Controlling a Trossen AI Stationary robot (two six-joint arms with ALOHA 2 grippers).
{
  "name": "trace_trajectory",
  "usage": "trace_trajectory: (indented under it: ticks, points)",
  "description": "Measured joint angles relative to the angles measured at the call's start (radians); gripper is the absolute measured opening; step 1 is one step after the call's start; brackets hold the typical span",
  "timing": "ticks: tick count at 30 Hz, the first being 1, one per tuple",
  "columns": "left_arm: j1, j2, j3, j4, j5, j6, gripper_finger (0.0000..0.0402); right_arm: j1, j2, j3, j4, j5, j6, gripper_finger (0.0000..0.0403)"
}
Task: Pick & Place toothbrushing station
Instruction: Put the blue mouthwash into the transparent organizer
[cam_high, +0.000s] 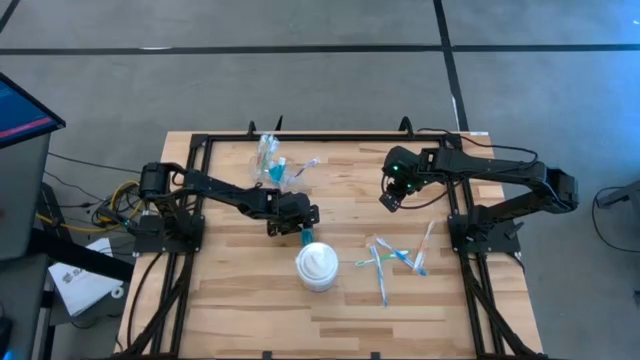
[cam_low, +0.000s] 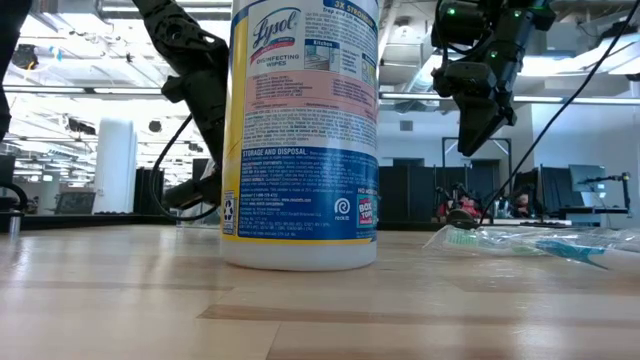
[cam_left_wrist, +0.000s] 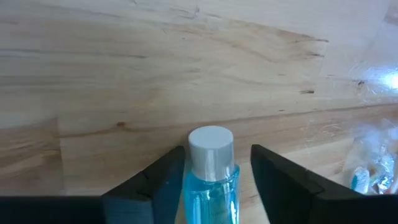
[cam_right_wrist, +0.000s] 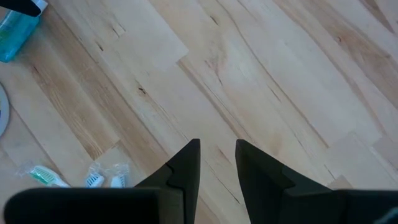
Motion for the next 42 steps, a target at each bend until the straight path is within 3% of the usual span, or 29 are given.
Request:
trace_trajectory:
  ticks: [10,24,30,38,42]
  points:
    - [0.001,0.001,-0.002,-0.01,-0.022,0.038,0.0079,0.0,0.0,0.0,-0.005,0.0,0.0,0.0095]
    - [0.002,-0.057,-0.007,-0.033,-0.036,0.109,0.0078,0.0,0.0,0.0,0.004,0.001,-0.019,0.0095]
    - [-0.013,-0.212,-0.004,-0.067,-0.182,0.163,0.0078,0.0,0.0,0.0,0.09,0.003,-0.026,0.0095]
    - [-0.038,-0.418,-0.003,-0.296,-0.355,0.191,0.0078,-0.001,0.0,0.0,0.175,0.005,-0.054,0.0095]
    - [-0.047,-0.495,-0.003,-0.387,-0.471,0.221,0.0078,-0.001,0.0,0.0,0.193,0.065,-0.068,0.0095]
